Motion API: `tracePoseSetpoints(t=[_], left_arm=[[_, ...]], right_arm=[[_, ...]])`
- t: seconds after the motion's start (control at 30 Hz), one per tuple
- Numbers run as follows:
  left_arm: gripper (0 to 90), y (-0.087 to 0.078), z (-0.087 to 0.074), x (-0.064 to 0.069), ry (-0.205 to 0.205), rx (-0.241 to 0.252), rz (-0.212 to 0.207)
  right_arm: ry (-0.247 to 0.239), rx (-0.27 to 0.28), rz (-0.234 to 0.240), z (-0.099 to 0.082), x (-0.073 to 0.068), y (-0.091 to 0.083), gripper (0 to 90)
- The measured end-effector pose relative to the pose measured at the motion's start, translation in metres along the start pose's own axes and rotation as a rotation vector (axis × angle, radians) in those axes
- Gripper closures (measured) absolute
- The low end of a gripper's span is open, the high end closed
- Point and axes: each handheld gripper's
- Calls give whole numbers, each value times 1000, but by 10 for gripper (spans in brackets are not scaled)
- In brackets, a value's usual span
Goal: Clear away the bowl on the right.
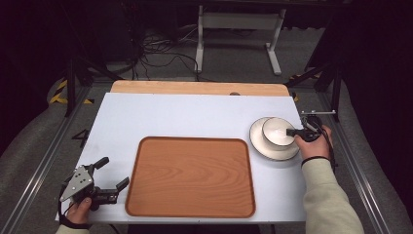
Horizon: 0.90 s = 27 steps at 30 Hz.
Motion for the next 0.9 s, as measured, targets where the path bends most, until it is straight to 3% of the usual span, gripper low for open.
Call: tracePoseSetpoints(t=[0.33, 0.43, 0.9], left_arm=[[3, 0, 0, -1, -7, 1, 4], [3, 0, 0, 0, -1, 1, 3], [3, 0, 0, 0, -1, 1, 4]], right_arm=[[82, -19, 3, 2, 1, -4, 830], [104, -6, 23, 3, 0, -9, 817], [91, 1, 37, 23, -8, -46, 810]])
Point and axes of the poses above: each handheld gripper's, and its own axes: y roughly forward along the jaws, z roughly out of its top, x roughly to its right, and after that the axes turned 4 degrees about -y, right-handed
